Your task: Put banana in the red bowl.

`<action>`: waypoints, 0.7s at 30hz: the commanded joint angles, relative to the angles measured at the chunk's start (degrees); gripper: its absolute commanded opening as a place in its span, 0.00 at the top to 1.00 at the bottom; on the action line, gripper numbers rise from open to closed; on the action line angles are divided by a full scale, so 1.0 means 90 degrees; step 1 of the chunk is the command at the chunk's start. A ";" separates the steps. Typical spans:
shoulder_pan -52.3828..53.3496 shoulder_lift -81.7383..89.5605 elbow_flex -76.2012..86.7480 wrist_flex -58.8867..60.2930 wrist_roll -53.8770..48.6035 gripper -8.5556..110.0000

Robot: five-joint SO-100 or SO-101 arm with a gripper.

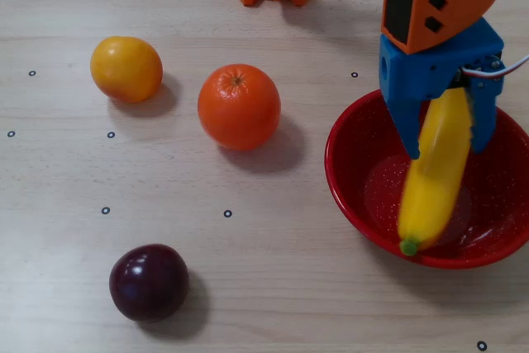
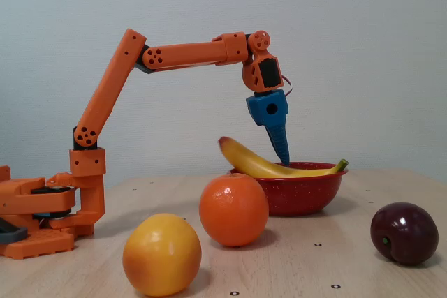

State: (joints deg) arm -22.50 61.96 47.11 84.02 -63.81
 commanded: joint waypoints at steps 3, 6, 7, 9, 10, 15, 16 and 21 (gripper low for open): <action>0.0166 0.0762 -0.0781 -0.0195 0.0293 0.93; 0.0205 0.0879 -0.0791 -0.0176 0.0420 0.93; 0.0225 0.0928 -0.0791 -0.0176 0.0449 0.93; 0.0273 0.1055 -0.0781 -0.0176 0.0596 0.93; 0.0303 0.1143 -0.0771 -0.0186 0.0684 0.93; 0.0547 0.1787 -0.0371 -0.0234 0.1377 0.93; 0.0615 0.1992 -0.0166 -0.0303 0.1543 0.93; 0.1094 0.3242 0.1172 -0.0615 0.2334 0.93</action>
State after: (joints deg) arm -13.54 82.35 57.30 81.04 -45.00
